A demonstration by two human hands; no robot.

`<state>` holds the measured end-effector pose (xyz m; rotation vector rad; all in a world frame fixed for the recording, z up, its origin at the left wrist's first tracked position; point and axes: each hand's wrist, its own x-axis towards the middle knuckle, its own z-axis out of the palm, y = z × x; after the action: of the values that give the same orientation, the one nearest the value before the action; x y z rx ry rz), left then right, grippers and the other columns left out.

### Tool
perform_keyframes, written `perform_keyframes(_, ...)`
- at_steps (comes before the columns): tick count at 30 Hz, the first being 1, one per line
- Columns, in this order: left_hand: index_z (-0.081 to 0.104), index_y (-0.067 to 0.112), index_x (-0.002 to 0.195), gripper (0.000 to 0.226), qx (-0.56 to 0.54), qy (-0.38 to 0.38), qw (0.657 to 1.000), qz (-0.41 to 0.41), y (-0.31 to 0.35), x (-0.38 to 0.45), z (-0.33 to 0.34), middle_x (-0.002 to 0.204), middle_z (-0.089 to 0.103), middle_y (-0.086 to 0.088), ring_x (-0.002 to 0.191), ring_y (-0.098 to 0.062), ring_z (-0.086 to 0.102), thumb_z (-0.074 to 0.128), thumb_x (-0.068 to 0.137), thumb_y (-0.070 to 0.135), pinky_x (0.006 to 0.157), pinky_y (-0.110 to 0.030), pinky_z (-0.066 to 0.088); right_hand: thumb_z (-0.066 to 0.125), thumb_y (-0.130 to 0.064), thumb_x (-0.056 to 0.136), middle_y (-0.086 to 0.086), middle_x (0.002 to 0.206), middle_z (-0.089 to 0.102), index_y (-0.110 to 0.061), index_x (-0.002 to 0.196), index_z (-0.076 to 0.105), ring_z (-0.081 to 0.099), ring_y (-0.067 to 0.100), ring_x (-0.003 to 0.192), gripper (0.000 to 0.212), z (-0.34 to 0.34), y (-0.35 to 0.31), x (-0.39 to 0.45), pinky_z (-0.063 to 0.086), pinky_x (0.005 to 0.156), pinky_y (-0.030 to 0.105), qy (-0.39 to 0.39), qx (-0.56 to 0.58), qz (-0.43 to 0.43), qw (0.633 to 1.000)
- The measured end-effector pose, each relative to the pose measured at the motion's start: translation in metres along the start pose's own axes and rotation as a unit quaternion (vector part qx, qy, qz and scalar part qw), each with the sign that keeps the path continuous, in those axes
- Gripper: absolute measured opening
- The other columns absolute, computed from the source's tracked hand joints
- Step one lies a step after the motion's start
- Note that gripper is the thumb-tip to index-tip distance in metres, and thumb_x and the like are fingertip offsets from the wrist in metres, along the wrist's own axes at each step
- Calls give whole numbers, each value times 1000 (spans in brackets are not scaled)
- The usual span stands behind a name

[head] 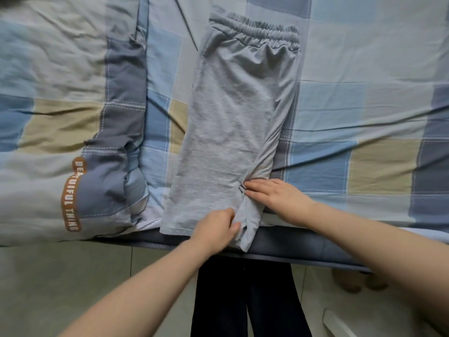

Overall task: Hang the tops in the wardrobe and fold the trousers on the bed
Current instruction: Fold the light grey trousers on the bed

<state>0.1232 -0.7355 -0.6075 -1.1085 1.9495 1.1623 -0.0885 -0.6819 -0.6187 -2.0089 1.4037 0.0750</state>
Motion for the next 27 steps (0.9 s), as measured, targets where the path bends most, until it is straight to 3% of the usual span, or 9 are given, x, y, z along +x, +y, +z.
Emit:
perform_keyframes(2, 61, 14, 100, 17, 132, 35, 983, 125, -30, -6, -30, 102, 66, -9, 100, -31, 60, 50, 91, 22, 80, -38, 48, 35, -14, 92, 3, 145, 47, -16, 136, 53, 48, 18, 131, 48, 6, 5, -11, 44, 102, 32, 21, -121, -38, 992)
perform_keyframes(5, 71, 12, 103, 34, 348, 167, 854, 349, -74, -3, -82, 109, 70, -8, 105, -33, 66, 43, 85, 14, 85, -39, 55, 32, -14, 93, 2, 144, 48, -18, 137, 53, 51, 17, 128, 48, 15, 9, -12, 45, 102, 37, 27, -167, -55, 984)
perform_keyframes(7, 60, 13, 131, 54, 458, 139, 784, 395, -99, 5, -109, 138, 58, -8, 127, -33, 54, 39, 82, 7, 102, -48, 47, 33, -14, 94, 3, 143, 50, -19, 136, 54, 53, 17, 126, 47, 17, 10, -7, 46, 101, 39, 44, -179, -65, 981)
perform_keyframes(11, -25, 25, 150, 100, 556, -18, 770, 313, -120, 36, -137, 160, -22, -4, 144, -33, -23, 51, 85, 12, 114, -51, -23, 40, -13, 93, 5, 140, 53, -24, 134, 55, 55, 18, 124, 45, 23, 8, 2, 47, 97, 41, 66, -181, -59, 979)
perform_keyframes(14, -35, 29, 144, 73, 570, -15, 755, 324, -115, 58, -134, 158, -29, -2, 141, -34, -28, 15, 94, 12, 109, -51, -29, 41, -13, 91, 10, 136, 56, -24, 119, 66, 59, 22, 119, 40, 25, 8, 6, 46, 96, 44, 95, -147, -54, 983)
perform_keyframes(17, -15, 30, 152, 66, 552, 7, 754, 357, -116, 62, -132, 161, -13, -2, 146, -34, -12, 14, 93, 16, 116, -52, -18, 47, -17, 85, 7, 139, 53, -26, 122, 65, 55, 20, 124, 42, 24, 8, 5, 42, 100, 44, 70, -110, -30, 991)
perform_keyframes(21, 15, 34, 154, 54, 501, -24, 798, 333, -106, 58, -133, 160, -1, 9, 147, -22, -9, 29, 103, 21, 118, -44, -12, 42, -35, 98, -7, 154, 32, -34, 140, 45, 30, 10, 141, 42, 18, 9, 0, 22, 114, 39, -11, 11, 18, 1000)
perform_keyframes(24, 60, 17, 130, 42, 143, -57, 971, 185, -82, 65, -145, 145, 50, -3, 138, -20, 41, 49, 92, 31, 118, -37, 24, 42, -25, 100, -8, 138, 53, -27, 131, 55, 47, 8, 127, 34, 2, 12, 8, 34, 107, 32, 39, 230, 117, 965)
perform_keyframes(27, 71, 9, 105, 28, -319, -5, 947, 38, -65, 77, -175, 107, 72, -4, 97, -18, 66, 63, 85, 27, 86, -33, 53, 44, -14, 99, 1, 98, 66, -16, 98, 66, 58, 16, 94, 22, -26, 22, 29, 49, 81, 32, 236, 562, 352, 711)
